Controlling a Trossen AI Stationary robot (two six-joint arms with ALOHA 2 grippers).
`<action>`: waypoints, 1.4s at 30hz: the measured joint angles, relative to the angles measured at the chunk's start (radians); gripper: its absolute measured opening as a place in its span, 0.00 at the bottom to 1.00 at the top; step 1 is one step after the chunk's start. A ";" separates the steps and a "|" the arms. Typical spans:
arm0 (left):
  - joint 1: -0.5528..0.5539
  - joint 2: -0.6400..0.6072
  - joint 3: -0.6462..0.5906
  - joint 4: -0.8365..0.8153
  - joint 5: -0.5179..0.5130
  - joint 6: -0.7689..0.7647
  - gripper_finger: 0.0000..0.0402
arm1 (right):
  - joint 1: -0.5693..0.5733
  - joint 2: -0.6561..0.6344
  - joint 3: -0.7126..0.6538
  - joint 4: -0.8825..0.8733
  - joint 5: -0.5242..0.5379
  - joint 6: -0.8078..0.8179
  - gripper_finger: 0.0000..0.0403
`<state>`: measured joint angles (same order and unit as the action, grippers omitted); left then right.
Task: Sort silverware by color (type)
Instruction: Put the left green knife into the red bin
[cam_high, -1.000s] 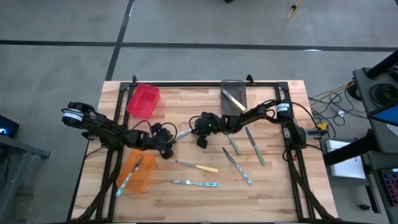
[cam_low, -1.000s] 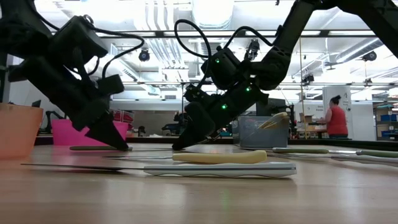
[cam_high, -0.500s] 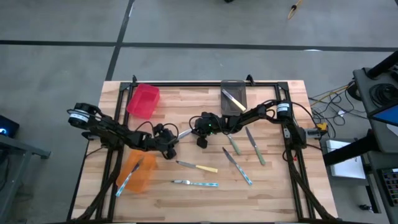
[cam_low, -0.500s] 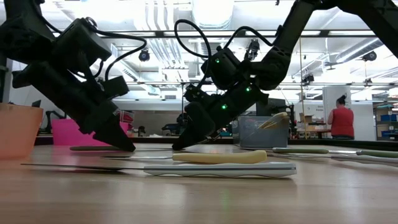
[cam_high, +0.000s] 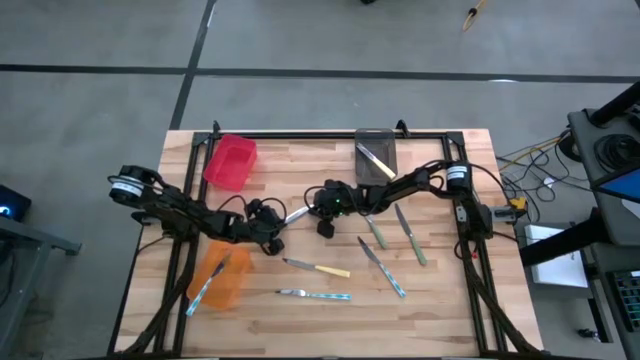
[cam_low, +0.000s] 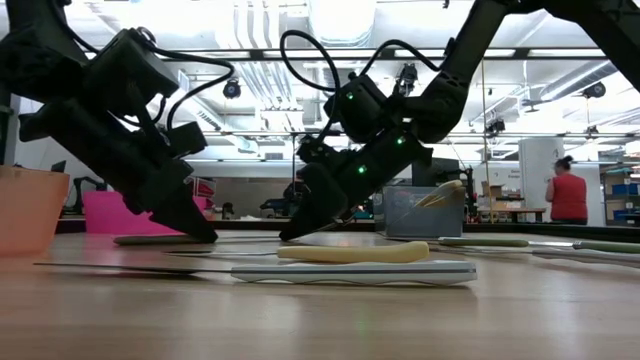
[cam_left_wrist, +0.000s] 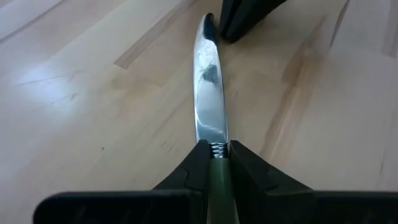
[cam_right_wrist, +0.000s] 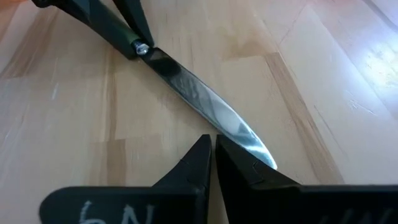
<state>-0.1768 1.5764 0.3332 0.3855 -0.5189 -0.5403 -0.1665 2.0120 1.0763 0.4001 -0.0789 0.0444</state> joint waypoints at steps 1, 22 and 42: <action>0.000 -0.004 0.000 0.000 -0.001 0.000 0.06 | 0.000 -0.009 -0.001 -0.011 0.000 -0.001 0.04; -0.005 -0.057 -0.003 -0.015 -0.064 -0.130 0.01 | 0.009 -0.166 -0.002 -0.231 0.000 -0.028 0.04; -0.017 -0.172 -0.002 -0.038 0.059 -0.015 0.01 | 0.018 -0.089 -0.003 -0.081 0.000 -0.010 0.04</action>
<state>-0.1936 1.4040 0.3317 0.3474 -0.4597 -0.5557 -0.1482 1.9235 1.0733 0.3192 -0.0792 0.0341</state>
